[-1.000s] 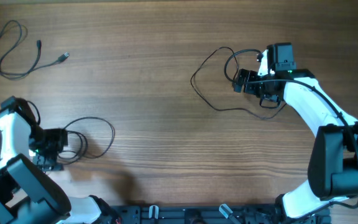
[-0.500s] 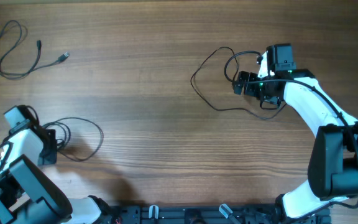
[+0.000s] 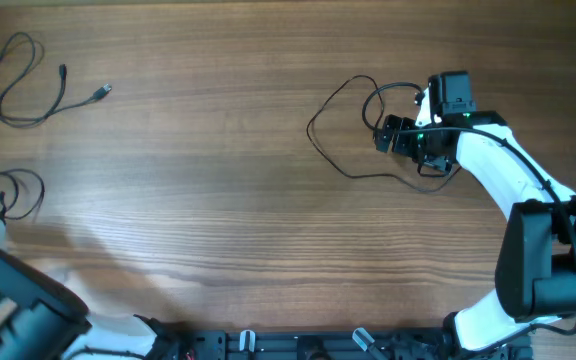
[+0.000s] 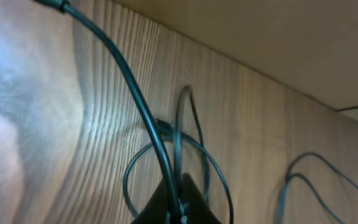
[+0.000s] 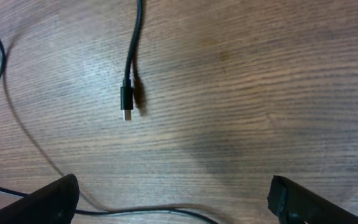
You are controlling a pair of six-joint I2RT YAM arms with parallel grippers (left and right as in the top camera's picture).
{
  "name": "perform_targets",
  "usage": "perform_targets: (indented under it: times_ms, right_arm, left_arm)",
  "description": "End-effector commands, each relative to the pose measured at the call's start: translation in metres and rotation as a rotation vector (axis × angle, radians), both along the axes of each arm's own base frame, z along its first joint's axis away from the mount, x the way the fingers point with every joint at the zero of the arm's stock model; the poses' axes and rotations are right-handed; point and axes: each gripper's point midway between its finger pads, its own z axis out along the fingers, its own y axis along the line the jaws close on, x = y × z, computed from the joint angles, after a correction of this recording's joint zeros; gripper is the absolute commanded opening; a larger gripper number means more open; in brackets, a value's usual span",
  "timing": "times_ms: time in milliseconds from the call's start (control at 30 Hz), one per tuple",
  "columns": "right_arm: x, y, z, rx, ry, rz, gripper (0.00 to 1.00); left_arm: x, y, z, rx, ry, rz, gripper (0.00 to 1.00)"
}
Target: Untangle cables
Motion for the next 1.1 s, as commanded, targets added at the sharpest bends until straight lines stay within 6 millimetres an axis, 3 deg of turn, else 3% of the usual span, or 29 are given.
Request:
perform_targets:
  times_ms: [0,33,133,233,333,433,500,567,600,667,733,767,800,833,867,900,967,1067]
  right_arm:
    - [-0.008,0.002,-0.008,0.016,0.042,-0.007,1.00]
    - [-0.008,0.002,-0.008,0.017,0.043,-0.008,1.00]
    - [-0.008,0.006,-0.007,0.037,0.043,0.002,1.00]
    - [-0.008,0.011,-0.003,0.067,0.038,0.011,1.00]
    - [-0.005,0.015,0.015,0.089,-0.009,0.021,1.00]
    - [-0.002,0.019,0.035,0.114,-0.066,0.032,1.00]
    - [0.007,0.024,0.045,0.141,-0.124,0.054,1.00]
    - [0.011,0.035,0.047,0.091,-0.208,0.259,1.00]
    - [0.015,0.018,0.042,0.005,-0.195,0.176,1.00]
    - [0.012,-0.020,0.040,-0.048,-0.119,-0.154,1.00]
    - [0.002,-0.044,0.047,-0.019,-0.074,-0.336,1.00]
    - [-0.013,-0.066,0.056,-0.009,-0.041,-0.448,1.00]
    - [-0.023,-0.079,0.061,-0.004,-0.022,-0.506,1.00]
    - [-0.032,-0.091,0.065,-0.003,-0.005,-0.551,1.00]
    - [-0.041,-0.101,0.068,-0.008,0.009,-0.579,1.00]
    - [-0.053,-0.113,0.068,-0.014,0.040,-0.611,1.00]
    - [-0.065,-0.119,0.064,-0.027,0.086,-0.613,1.00]
    - [-0.077,-0.112,0.060,-0.016,0.143,-0.580,1.00]
  left_arm:
    - [0.006,0.006,-0.033,-0.033,0.030,-0.020,0.59]
    - [0.007,0.007,-0.030,-0.029,0.023,-0.023,1.00]
    - [0.026,0.006,-0.002,-0.076,-0.015,-0.088,1.00]
    - [0.043,-0.017,0.029,-0.275,-0.093,-0.114,1.00]
    - [0.078,-0.068,0.070,-0.442,-0.207,-0.286,1.00]
    - [0.114,-0.126,0.095,-0.460,-0.243,-0.528,1.00]
    - [0.147,-0.185,0.100,-0.422,-0.184,-0.750,1.00]
    - [0.169,-0.242,0.098,-0.372,-0.113,-0.966,1.00]
    - [0.176,-0.265,0.099,-0.352,-0.090,-1.051,1.00]
    - [0.187,-0.339,0.098,-0.247,-0.001,-1.355,1.00]
    - [0.188,-0.391,0.096,-0.184,0.045,-1.539,1.00]
    - [0.185,-0.445,0.089,-0.144,0.091,-1.693,1.00]
    - [0.183,-0.463,0.083,-0.139,0.120,-1.727,1.00]
    - [0.179,-0.496,0.066,-0.139,0.176,-1.789,1.00]
    - [0.174,-0.516,0.053,-0.143,0.218,-1.829,1.00]
    - [0.164,-0.551,0.027,-0.155,0.285,-1.923,1.00]
    - [0.155,-0.579,0.004,-0.174,0.335,-1.988,1.00]
    - [0.140,-0.623,-0.041,-0.219,0.403,-2.059,0.94]
